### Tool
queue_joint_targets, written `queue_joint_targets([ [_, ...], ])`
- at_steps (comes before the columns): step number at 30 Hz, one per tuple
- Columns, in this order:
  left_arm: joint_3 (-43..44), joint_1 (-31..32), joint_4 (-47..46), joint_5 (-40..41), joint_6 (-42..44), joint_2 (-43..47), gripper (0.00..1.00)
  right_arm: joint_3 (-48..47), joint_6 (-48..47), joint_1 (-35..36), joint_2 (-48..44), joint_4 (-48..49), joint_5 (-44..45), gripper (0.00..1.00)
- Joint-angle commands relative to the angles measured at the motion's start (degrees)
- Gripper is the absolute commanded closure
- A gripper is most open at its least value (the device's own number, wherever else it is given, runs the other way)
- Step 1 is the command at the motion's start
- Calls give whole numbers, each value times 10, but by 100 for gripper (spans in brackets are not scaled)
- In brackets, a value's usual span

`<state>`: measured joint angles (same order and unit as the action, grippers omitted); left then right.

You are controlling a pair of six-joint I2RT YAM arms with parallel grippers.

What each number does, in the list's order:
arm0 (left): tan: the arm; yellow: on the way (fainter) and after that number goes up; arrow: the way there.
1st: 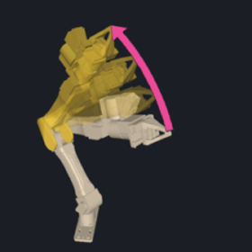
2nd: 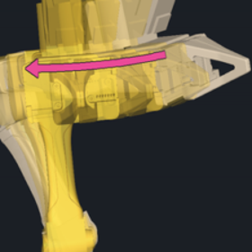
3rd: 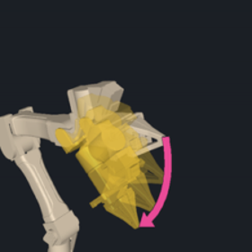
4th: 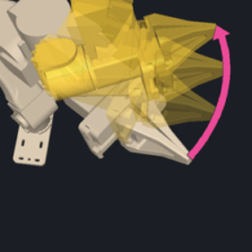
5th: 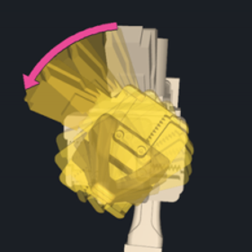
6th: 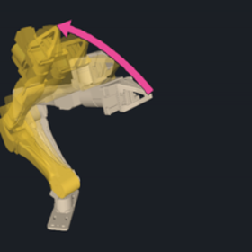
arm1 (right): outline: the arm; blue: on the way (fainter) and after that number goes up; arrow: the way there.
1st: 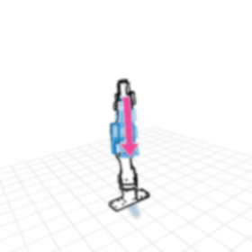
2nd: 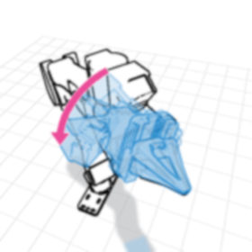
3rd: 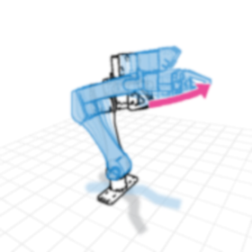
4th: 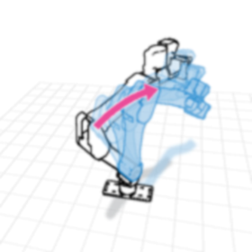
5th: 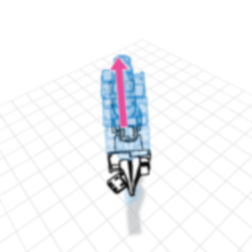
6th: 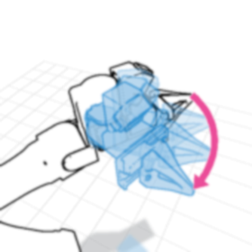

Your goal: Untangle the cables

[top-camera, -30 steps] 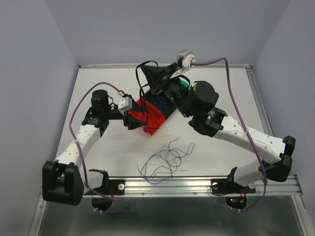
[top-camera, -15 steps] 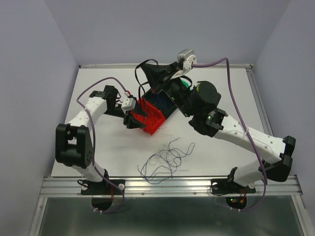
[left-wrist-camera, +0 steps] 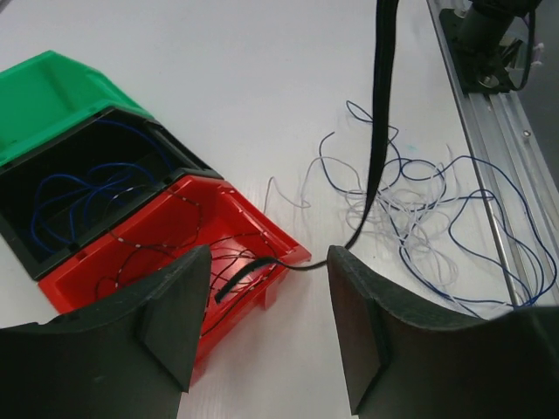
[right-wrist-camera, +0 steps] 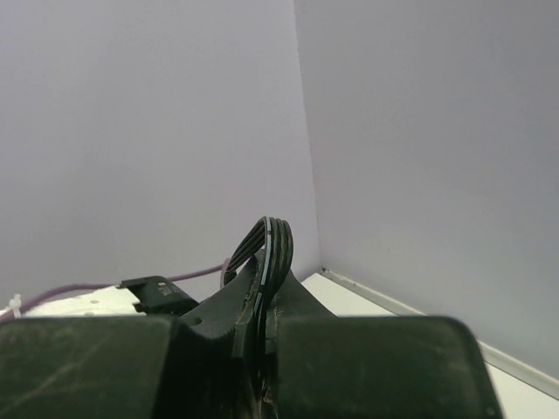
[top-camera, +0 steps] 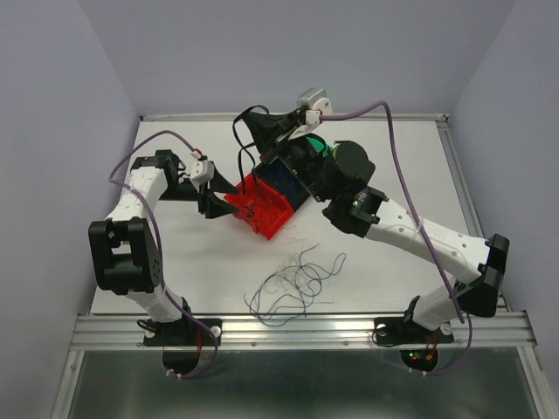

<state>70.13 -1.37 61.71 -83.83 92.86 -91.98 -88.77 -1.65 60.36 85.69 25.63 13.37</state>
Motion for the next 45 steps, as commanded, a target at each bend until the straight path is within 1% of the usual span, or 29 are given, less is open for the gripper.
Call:
queue_joint_targets([
  [1,38,-33,24,-45,-17,-2,33,-23,-19,-8,12,47,-18,99],
  [4,52,-49,24,-47,-32,-14,33,-23,-20,-19,25,60,-30,99],
  [6,56,-56,23,-47,-38,-22,29,-21,-18,-30,32,69,-43,99],
  [7,58,-61,24,-47,-40,-24,21,-23,-9,-37,40,70,-47,99],
  [9,59,-68,24,-47,-44,-25,15,-21,0,-45,46,74,-51,99],
  [10,61,-74,24,-47,-49,-26,7,-15,14,-56,50,77,-52,99],
  [13,61,-89,24,-53,-50,-24,1,12,44,-72,53,98,-60,99],
  [16,60,-96,24,-53,-51,-24,1,38,66,-79,59,116,-66,99],
  [27,51,-113,23,-49,-57,-7,1,189,136,-121,100,210,-68,99],
  [36,45,-136,23,-48,-58,8,1,233,162,-121,187,255,-65,99],
  [39,38,-138,23,-48,-52,22,1,238,173,-122,209,257,-66,99],
  [43,41,-144,23,-48,-61,19,1,244,187,-123,235,253,-74,100],
  [45,44,-146,23,-45,-61,12,1,242,197,-123,246,227,-79,99],
])
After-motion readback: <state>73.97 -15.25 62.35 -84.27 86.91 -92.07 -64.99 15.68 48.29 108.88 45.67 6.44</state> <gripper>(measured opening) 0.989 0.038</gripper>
